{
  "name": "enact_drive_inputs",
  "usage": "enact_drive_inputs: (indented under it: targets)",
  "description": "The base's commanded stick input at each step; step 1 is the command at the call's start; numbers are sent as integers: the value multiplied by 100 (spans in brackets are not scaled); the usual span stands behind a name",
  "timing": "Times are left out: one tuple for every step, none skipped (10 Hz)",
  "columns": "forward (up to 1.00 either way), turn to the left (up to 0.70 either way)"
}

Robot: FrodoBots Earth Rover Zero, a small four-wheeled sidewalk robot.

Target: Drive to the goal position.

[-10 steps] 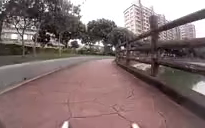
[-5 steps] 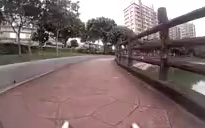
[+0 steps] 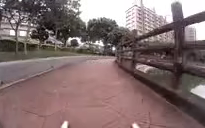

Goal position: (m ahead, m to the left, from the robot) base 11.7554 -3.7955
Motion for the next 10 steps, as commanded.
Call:
enact_drive_inputs:
  targets:
    - [70, 0]
    - [70, 0]
    - [70, 0]
    - [70, 2]
    - [70, 2]
    - [70, 2]
    - [70, 22]
    - [70, 34]
    - [70, 33]
    - [70, 29]
